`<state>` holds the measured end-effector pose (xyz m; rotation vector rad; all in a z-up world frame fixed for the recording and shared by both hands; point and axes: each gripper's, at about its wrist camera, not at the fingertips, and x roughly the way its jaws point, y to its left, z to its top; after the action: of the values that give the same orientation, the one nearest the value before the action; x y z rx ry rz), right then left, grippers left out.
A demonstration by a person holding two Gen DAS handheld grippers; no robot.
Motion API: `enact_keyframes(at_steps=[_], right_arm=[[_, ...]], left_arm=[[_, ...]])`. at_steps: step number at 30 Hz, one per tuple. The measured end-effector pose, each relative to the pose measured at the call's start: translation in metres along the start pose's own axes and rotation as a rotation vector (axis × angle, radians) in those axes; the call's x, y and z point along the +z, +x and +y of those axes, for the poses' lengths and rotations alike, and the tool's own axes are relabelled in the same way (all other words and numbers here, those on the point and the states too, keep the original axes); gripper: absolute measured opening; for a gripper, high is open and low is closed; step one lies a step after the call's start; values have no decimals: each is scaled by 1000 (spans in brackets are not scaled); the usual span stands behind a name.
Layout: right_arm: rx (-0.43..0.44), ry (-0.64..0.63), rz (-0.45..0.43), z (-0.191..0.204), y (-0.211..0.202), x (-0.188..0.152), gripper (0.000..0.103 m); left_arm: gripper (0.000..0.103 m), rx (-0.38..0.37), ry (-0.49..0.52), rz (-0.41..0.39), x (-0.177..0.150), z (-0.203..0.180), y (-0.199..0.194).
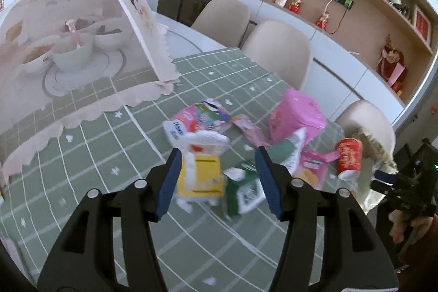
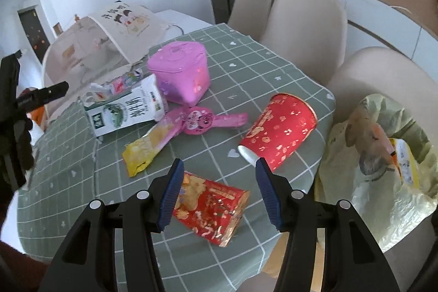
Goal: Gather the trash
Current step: 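Move the left gripper toward the pink-printed snack bag and grasp it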
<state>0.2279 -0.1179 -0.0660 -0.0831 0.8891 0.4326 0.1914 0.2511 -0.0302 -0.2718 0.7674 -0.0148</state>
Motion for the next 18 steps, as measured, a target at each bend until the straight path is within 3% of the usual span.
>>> enact_keyframes(at_steps=[7,12,15,18], right_arm=[[4,44,2,-9,6,1,52],[-8,-9,24,1,12,-2,52],[-28,-39,48,6,18,-5,52],[-23,-37,67,7,25,-4,52]], left_arm=[[53,-17,36,66,32,30,52],[53,-71,-107,153,42,75,106],[53,-69,-101,220,43,81,134],[40,-72,-93,245,47,78,148]])
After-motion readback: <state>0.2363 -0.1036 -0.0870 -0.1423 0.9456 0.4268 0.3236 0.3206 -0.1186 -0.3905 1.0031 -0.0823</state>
